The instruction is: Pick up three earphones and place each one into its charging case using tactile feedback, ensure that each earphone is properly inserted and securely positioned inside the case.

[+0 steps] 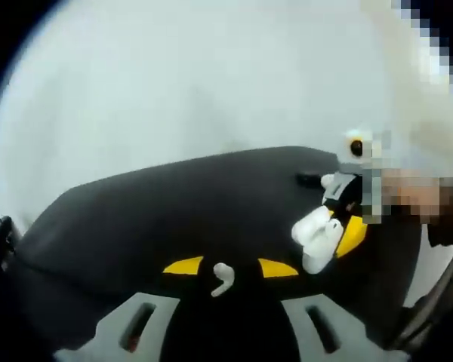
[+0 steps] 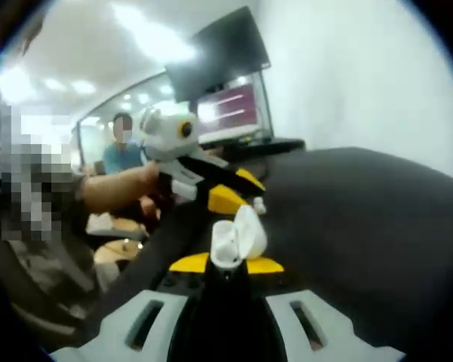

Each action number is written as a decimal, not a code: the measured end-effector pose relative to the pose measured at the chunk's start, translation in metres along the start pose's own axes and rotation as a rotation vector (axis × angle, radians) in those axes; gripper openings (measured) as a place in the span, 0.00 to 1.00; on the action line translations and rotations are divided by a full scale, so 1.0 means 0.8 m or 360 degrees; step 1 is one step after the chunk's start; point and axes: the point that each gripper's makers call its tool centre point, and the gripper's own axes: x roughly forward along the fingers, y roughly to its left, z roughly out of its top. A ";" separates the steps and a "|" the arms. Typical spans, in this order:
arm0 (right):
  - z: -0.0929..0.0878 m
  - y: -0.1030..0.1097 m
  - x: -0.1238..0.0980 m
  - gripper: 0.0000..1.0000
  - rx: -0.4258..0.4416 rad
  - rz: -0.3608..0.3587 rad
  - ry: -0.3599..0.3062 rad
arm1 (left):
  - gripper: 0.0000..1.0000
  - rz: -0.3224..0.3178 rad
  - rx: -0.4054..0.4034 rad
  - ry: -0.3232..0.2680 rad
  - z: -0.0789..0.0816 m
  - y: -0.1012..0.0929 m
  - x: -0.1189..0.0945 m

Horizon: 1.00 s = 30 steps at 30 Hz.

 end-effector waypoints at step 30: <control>-0.003 0.001 0.002 0.18 -0.0030 -0.0006 0.0026 | 0.22 -0.0819 0.0466 0.0233 0.039 -0.011 -0.044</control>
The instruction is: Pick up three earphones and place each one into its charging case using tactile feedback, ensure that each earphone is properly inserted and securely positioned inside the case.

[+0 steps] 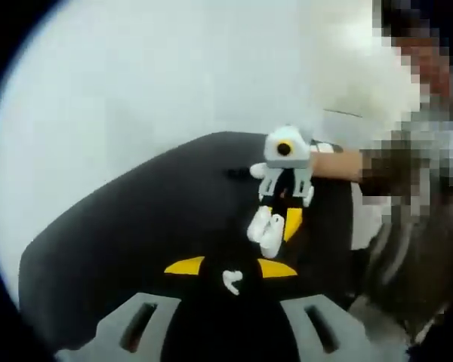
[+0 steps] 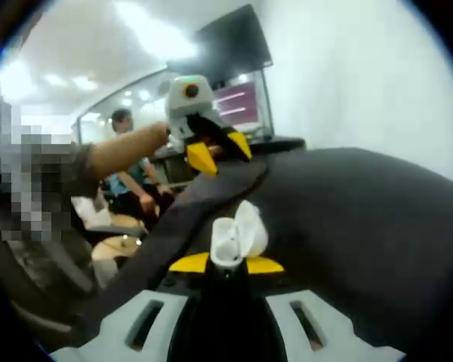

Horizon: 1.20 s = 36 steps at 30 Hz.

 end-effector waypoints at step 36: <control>-0.003 0.005 0.002 0.18 0.0002 0.0014 0.0027 | 0.10 -0.0432 -0.0139 0.0361 -0.049 0.002 0.068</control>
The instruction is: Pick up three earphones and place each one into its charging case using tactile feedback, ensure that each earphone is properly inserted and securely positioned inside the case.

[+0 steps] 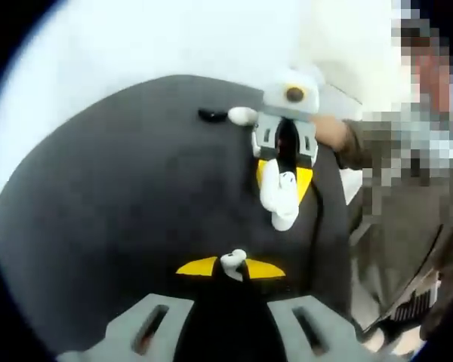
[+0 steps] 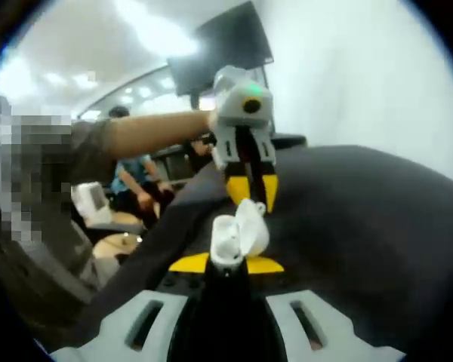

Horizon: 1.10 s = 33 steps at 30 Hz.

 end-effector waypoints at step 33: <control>0.000 -0.002 -0.001 0.18 -0.0016 -0.0007 -0.0005 | 0.08 0.0558 0.0652 -0.0789 0.085 -0.067 -0.034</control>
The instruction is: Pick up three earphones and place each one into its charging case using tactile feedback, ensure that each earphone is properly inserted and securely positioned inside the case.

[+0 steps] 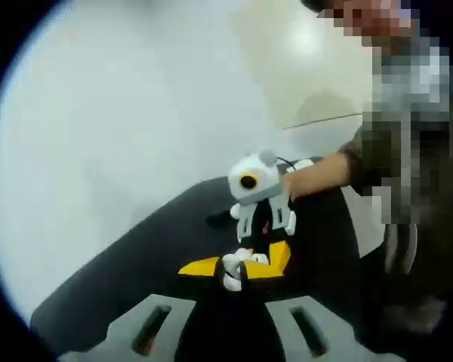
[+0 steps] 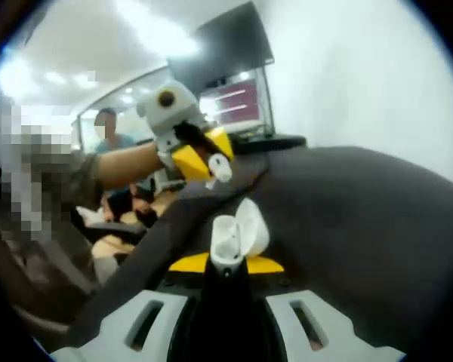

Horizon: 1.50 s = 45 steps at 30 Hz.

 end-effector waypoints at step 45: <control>-0.001 0.002 0.003 0.18 -0.0018 0.0004 0.0005 | 0.36 -0.0019 -0.0149 0.0031 -0.033 -0.007 0.009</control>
